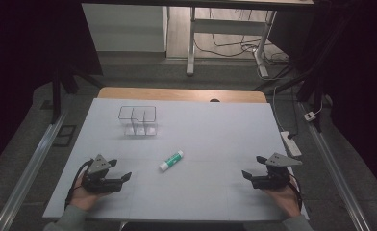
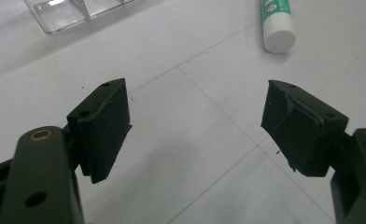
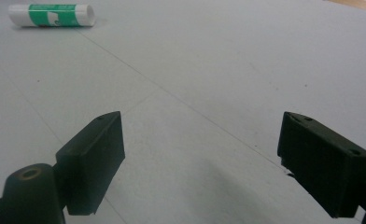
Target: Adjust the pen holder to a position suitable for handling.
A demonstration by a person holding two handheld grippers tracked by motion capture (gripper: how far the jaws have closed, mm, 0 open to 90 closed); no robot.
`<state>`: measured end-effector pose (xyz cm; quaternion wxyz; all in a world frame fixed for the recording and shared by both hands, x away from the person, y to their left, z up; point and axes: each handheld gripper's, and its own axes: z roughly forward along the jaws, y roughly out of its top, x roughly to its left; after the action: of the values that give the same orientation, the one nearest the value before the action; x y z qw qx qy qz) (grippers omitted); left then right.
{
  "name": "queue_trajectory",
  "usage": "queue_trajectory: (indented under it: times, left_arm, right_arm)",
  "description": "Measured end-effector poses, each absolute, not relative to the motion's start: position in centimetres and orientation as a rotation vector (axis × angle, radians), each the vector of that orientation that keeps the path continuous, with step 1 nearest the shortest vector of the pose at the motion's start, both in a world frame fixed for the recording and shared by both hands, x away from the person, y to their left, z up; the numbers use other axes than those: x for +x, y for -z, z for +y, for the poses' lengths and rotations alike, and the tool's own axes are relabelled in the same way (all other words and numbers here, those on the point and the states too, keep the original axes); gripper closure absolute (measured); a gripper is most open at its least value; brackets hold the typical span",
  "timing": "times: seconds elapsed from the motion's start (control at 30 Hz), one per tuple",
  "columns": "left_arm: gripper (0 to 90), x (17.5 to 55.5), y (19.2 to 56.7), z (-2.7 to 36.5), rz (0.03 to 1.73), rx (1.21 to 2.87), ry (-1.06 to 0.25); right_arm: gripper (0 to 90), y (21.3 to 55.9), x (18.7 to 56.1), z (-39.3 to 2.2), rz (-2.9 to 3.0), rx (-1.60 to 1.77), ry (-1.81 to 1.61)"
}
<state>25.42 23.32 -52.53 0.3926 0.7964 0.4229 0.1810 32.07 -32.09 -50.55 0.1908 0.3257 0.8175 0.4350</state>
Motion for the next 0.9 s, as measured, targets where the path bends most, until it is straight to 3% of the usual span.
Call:
queue_trajectory:
  times: [0.9]
  left_arm:
    - [23.2,25.78,52.71,23.35,1.081,2.031,-0.450]
  right_arm:
    - [15.0,51.08,31.96,-31.64,2.314,0.910,-1.175]
